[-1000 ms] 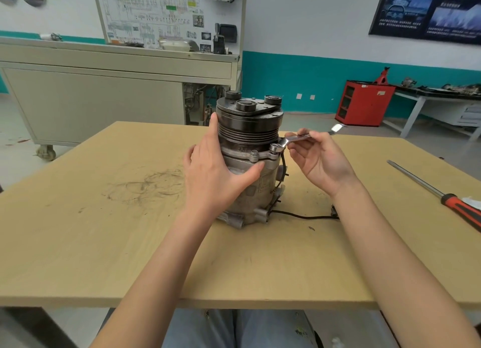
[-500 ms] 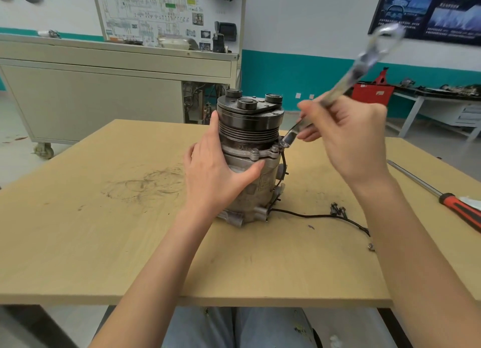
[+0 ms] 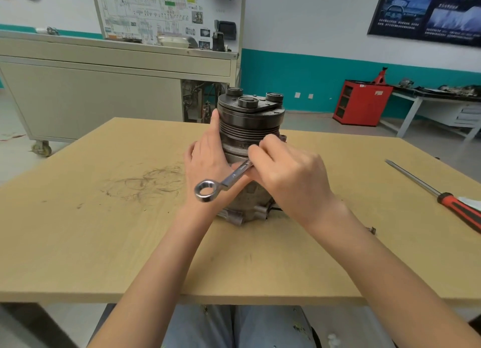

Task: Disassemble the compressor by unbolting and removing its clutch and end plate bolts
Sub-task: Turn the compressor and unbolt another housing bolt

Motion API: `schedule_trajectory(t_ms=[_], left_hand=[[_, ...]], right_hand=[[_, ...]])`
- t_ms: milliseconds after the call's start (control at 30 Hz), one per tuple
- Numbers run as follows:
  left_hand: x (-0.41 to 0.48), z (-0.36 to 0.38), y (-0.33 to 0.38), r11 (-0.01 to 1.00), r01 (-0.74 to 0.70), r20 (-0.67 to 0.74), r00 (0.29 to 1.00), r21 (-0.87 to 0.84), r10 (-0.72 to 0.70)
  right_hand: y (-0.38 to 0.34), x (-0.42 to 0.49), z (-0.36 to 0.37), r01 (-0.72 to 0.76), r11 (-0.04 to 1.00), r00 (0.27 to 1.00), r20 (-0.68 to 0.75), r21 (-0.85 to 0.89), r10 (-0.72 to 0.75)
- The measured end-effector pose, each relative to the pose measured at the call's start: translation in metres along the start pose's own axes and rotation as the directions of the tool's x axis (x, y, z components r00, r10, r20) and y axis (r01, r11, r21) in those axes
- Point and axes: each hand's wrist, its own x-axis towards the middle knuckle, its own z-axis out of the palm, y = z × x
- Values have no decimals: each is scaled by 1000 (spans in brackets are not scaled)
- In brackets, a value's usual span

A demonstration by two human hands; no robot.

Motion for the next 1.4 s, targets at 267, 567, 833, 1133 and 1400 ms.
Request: schedule_trajectory(t_ms=[267, 567, 833, 1133, 1400], left_hand=[[-9, -4, 4, 998, -68, -43, 997, 9, 68], [-9, -5, 5, 998, -68, -31, 997, 10, 68], [-9, -7, 6, 997, -76, -14, 997, 9, 76], [-9, -7, 5, 997, -75, -18, 997, 4, 75], [-10, -7, 5, 997, -63, -13, 998, 38, 63]], right_hand=[[19, -27, 4, -211, 829, 956, -67, 518, 286], [84, -37, 43, -467, -624, 571, 753, 626, 327], [94, -29, 68, -466, -746, 554, 814, 476, 173], [82, 7, 7, -643, -64, 612, 562, 763, 557], [29, 23, -11, -255, 889, 966, 71, 380, 247]])
